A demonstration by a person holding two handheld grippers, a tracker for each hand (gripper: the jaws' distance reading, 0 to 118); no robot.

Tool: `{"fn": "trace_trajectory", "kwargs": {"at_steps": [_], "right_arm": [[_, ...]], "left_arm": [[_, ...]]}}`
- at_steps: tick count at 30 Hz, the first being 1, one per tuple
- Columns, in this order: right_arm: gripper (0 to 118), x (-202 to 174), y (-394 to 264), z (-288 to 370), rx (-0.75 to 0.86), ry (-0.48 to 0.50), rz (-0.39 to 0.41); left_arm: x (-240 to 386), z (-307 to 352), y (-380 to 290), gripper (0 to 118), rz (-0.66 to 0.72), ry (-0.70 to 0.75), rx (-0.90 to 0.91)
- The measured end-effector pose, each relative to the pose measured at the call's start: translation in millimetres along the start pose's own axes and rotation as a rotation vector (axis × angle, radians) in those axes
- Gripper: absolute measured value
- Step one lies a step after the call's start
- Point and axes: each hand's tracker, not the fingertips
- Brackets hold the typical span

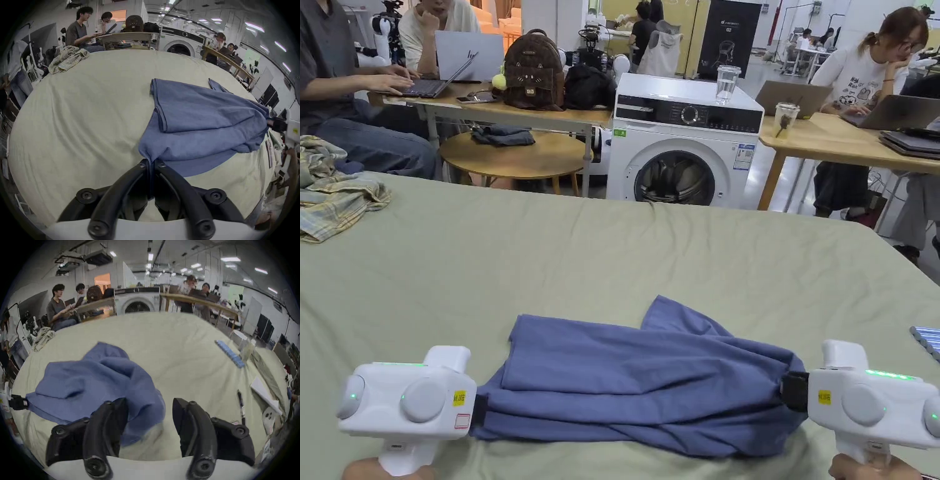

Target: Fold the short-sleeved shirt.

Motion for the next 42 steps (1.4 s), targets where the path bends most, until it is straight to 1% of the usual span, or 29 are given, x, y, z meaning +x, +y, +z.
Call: {"fn": "trace_trajectory", "kwargs": {"at_steps": [1, 4, 5, 6, 7, 8, 9, 10, 11, 13, 16, 18, 19, 21, 23, 27, 29, 38, 42], "right_arm": [[58, 2, -1, -12, -0.036, 0.025, -0.006], [58, 1, -3, -41, -0.115, 0.020, 0.003], [56, 1, -6, -48, -0.147, 0.041, 0.005], [48, 1, -8, -54, -0.156, 0.047, 0.000], [32, 1, -10, -56, -0.151, 0.060, -0.006], [20, 1, -12, -55, -0.134, 0.110, -0.023], [16, -5, -16, -45, -0.107, 0.110, -0.032], [12, -8, -17, -41, -0.091, 0.082, -0.020], [11, -12, -17, -35, -0.048, 0.062, 0.011], [10, -20, -17, -17, 0.027, 0.027, 0.064], [9, -26, -4, 16, 0.161, 0.044, 0.096], [9, -29, 12, 39, 0.236, 0.065, 0.086], [9, -32, 21, 50, 0.258, 0.071, 0.084], [9, -40, 40, 75, 0.325, 0.082, 0.090], [9, -48, 57, 94, 0.372, 0.080, 0.102], [9, -62, 94, 120, 0.417, 0.102, 0.091], [9, -70, 112, 128, 0.442, 0.104, 0.091], [9, -110, 184, 161, 0.530, 0.110, 0.073], [9, -124, 216, 169, 0.553, 0.106, 0.100]], "left_arm": [[0, 0, -1, 0, -0.006, 0.001, 0.000], [-1, -4, -4, 0, -0.012, 0.005, -0.006], [-2, -5, -5, 0, -0.007, 0.004, -0.008], [-3, -6, -6, 0, -0.001, 0.000, -0.010], [-4, -7, -7, 0, 0.003, -0.004, -0.012], [-5, -7, -8, 0, 0.005, -0.006, -0.010], [-5, -5, -8, 0, 0.005, -0.009, -0.007], [-4, -4, -8, 0, 0.005, -0.009, -0.006], [-5, -2, -8, 0, 0.004, -0.013, 0.000], [-5, 4, -5, 0, 0.001, -0.013, 0.028], [-5, 21, 9, 0, -0.001, -0.029, 0.127], [-6, 34, 23, 0, -0.008, -0.027, 0.160], [-6, 43, 31, 0, -0.019, -0.029, 0.207], [-7, 61, 49, 0, -0.035, -0.004, 0.253], [-12, 83, 70, 0, -0.005, -0.011, 0.317], [-25, 128, 108, 0, 0.009, 0.017, 0.421], [-31, 145, 127, 0, 0.006, 0.020, 0.434], [-47, 208, 194, 0, 0.002, 0.081, 0.582], [-57, 221, 221, 0, 0.001, 0.098, 0.594]]}}
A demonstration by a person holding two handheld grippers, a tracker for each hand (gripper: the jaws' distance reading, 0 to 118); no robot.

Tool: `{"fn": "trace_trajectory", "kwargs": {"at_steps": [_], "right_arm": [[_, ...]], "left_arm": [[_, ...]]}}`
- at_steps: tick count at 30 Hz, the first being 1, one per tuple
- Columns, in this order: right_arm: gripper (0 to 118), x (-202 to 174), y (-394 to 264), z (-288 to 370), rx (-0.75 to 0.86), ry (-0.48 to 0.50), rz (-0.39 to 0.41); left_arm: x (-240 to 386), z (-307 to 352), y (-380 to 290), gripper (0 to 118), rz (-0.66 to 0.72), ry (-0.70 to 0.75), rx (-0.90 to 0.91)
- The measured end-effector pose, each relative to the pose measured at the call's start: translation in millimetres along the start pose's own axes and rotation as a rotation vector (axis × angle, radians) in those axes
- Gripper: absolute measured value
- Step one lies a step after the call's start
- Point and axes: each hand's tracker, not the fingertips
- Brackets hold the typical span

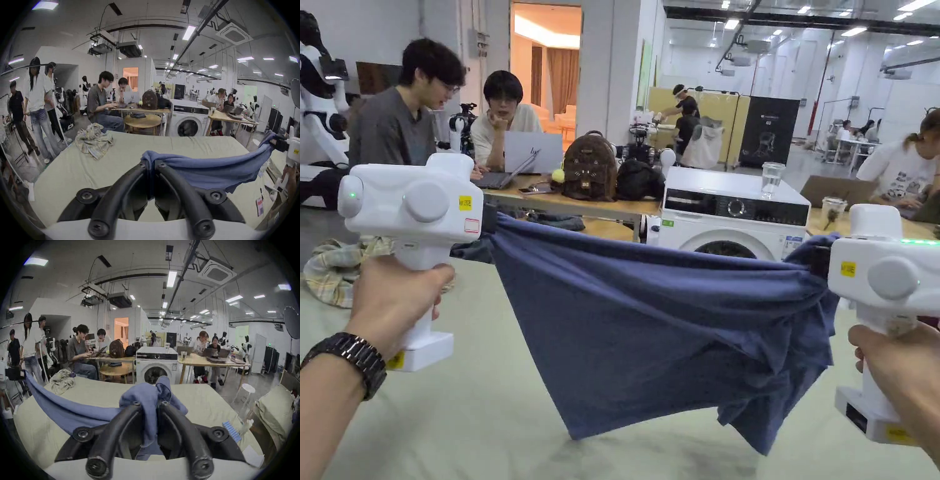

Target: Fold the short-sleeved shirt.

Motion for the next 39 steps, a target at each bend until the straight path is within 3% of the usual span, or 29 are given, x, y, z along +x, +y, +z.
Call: {"fn": "trace_trajectory", "kwargs": {"at_steps": [8, 14, 20, 22, 24, 28, 32, 35, 39], "right_arm": [[9, -17, 47, -19, 0.093, -0.018, 0.014], [9, -23, 40, -27, 0.090, -0.043, 0.066], [9, -14, -32, -22, 0.001, -0.042, 0.065], [9, -14, -64, -14, -0.059, -0.048, 0.105], [9, -9, -99, -8, -0.095, -0.042, 0.106], [9, -3, -165, 10, -0.172, -0.045, 0.061], [9, -2, -223, 25, -0.263, -0.042, 0.084], [9, -4, -256, 31, -0.335, -0.030, 0.057], [9, -7, -285, 32, -0.368, -0.035, 0.079]], "left_arm": [[-11, -18, 39, 0, -0.007, 0.026, 0.035], [-8, -27, 36, 0, -0.025, 0.040, 0.033], [-8, -25, -35, 0, -0.015, 0.017, -0.022], [-6, -21, -70, 0, -0.035, 0.008, -0.058], [-5, -17, -108, 0, -0.067, 0.002, -0.098], [-13, -9, -180, 0, -0.003, -0.001, -0.176], [-11, 8, -241, 0, -0.007, -0.012, -0.266], [-9, 12, -278, 0, 0.005, -0.006, -0.325], [-13, 7, -313, 0, 0.009, 0.002, -0.400]]}}
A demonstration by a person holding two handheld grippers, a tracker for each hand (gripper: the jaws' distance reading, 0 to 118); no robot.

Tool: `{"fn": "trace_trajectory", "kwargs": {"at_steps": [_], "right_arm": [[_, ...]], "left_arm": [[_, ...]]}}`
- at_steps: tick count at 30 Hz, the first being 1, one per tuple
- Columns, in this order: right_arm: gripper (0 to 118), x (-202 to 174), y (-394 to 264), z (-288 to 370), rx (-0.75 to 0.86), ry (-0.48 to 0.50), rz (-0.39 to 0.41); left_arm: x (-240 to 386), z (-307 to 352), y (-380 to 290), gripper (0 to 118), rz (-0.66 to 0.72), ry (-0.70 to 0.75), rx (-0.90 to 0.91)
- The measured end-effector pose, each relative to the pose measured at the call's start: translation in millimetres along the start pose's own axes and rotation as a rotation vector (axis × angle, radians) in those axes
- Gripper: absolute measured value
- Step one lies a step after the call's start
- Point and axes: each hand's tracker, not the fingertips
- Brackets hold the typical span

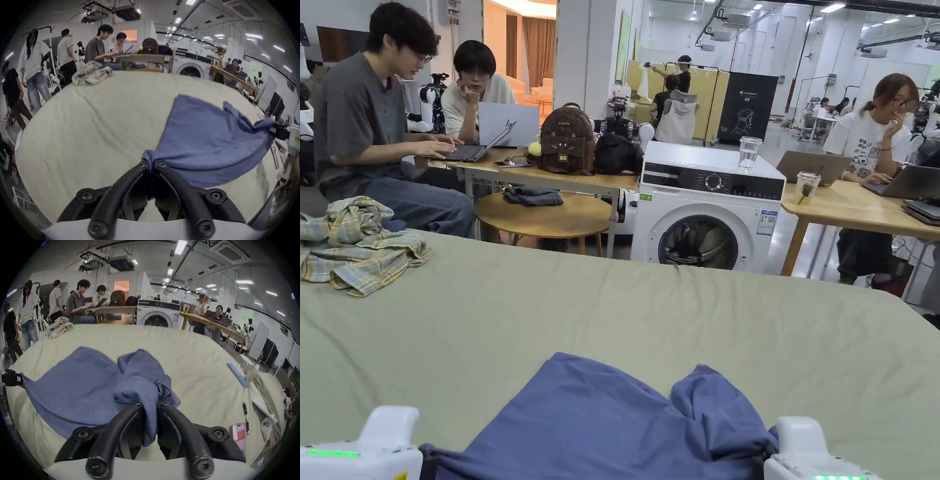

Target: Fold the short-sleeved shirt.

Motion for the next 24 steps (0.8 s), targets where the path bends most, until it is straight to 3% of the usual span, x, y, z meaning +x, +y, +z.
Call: {"fn": "trace_trajectory", "kwargs": {"at_steps": [4, 5, 7, 8, 9, 11, 16, 17, 18, 19, 20, 22, 24], "right_arm": [[12, -2, -8, 7, -0.014, 0.008, -0.001], [20, -3, -9, 10, -0.007, 0.007, -0.008], [39, -5, -8, 20, 0.027, 0.008, -0.026], [51, -7, -7, 29, 0.060, 0.019, -0.036], [55, -9, -5, 34, 0.083, 0.021, -0.044], [55, -14, -1, 44, 0.144, 0.030, -0.057], [55, -31, 6, 62, 0.245, 0.027, -0.058], [47, -35, 7, 65, 0.269, 0.037, -0.055], [29, -39, 9, 67, 0.277, 0.037, -0.049], [5, -44, 10, 68, 0.289, 0.035, -0.041], [0, -47, 12, 67, 0.296, 0.028, -0.037], [0, -55, 12, 68, 0.313, 0.014, -0.045], [0, -57, 15, 65, 0.300, 0.101, -0.087]], "left_arm": [[-1, -3, -13, 0, 0.000, 0.005, -0.031], [1, 1, -14, 3, 0.003, 0.010, -0.034], [-1, 6, -13, 25, 0.019, 0.003, -0.031], [0, 12, -12, 30, 0.031, -0.007, -0.018], [2, 18, -10, 31, 0.045, -0.044, 0.003], [6, 26, -4, 43, 0.059, -0.047, 0.048], [27, 39, 9, 43, 0.023, -0.090, 0.190], [35, 44, 10, 42, 0.017, -0.090, 0.223], [40, 46, 11, 38, 0.011, -0.095, 0.252], [45, 47, 12, 26, 0.009, -0.087, 0.274], [51, 48, 13, 4, -0.006, -0.076, 0.299], [63, 46, 15, 0, -0.038, -0.034, 0.305], [70, 44, 15, 0, -0.054, -0.041, 0.310]]}}
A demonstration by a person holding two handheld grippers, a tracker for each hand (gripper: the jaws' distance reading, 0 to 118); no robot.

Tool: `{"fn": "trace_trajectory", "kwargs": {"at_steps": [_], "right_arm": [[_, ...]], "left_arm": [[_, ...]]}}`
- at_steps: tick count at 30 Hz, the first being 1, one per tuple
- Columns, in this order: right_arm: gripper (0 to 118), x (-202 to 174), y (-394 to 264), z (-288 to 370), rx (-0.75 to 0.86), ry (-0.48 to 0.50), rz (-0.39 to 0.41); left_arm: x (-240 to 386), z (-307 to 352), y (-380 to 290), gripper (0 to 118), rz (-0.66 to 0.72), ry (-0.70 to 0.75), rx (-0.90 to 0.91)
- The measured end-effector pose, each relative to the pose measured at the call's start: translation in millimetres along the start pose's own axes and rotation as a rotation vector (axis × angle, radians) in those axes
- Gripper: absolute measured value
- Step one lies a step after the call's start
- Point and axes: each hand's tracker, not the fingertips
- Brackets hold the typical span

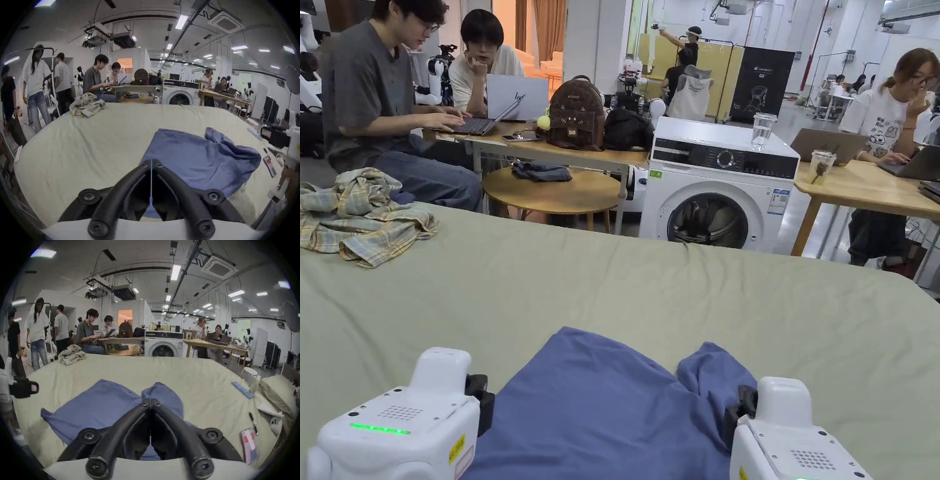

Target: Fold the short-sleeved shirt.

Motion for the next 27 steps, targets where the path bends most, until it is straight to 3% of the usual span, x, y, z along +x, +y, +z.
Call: {"fn": "trace_trajectory", "kwargs": {"at_steps": [7, 19, 22, 27], "right_arm": [[0, -5, 2, -19, -0.044, -0.009, 0.006], [0, 21, 7, -73, -0.150, -0.017, -0.019], [0, 25, 9, -85, -0.173, -0.013, -0.017], [0, 32, 10, -96, -0.187, -0.026, -0.019]], "left_arm": [[-1, -50, 21, 0, 0.007, -0.047, -0.094], [-20, -266, 125, 0, -0.029, -0.155, -0.406], [-16, -312, 135, 44, -0.036, -0.181, -0.490], [-5, -365, 126, 48, -0.001, -0.185, -0.553]]}}
